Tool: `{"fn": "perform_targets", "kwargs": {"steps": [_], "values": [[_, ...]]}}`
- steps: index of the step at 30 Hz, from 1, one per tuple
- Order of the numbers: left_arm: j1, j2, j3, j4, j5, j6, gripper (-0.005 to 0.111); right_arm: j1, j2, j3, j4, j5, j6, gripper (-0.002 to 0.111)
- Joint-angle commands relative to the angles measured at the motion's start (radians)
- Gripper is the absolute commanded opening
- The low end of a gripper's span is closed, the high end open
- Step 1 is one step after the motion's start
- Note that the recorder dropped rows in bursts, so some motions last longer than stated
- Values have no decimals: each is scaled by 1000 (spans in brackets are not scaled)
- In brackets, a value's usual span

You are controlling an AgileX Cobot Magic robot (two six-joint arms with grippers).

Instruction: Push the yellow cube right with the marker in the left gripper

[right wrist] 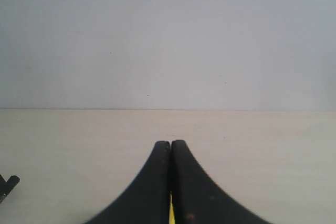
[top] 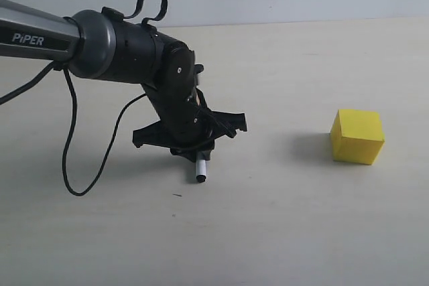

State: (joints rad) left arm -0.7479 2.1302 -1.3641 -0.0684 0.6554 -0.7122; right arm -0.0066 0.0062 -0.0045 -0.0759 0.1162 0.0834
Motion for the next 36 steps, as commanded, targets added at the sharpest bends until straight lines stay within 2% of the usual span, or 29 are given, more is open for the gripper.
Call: {"fn": "perform_targets", "kwargs": {"steps": [1,4,6,16,22,25,29,30,34,36], "values": [[4,8,3,5,4,-1,24,1,-6,4,-2,-5,-1,0],[4,6,3,5,4,-1,40,1,-6,4,-2,-5,-1,0],[4,6,3,5,-2,-1,45,1,-6,4,-2,-5,-1,0],[14,-4,3,5,-11,4,46,1,-6,4,-2,-5,-1,0],[31,-69,0,5,11,37,46,1,-6,4,-2,-5,-1,0],[34,-128,0,10,-5,86,38,1,-6,4,-2,-5,-1,0],[40,-235,0,10,-59,164,4,1,-6,4,-2,-5,-1,0],[37,-266,0,13,-69,203,0,1,-6,4,-2,-5,-1,0],[-8,-395,27,77,-88,261,0,1,-6,4,-2,-5,-1,0],[-47,-489,86,144,-119,250,0,1,-6,4,-2,-5,-1,0]]}}
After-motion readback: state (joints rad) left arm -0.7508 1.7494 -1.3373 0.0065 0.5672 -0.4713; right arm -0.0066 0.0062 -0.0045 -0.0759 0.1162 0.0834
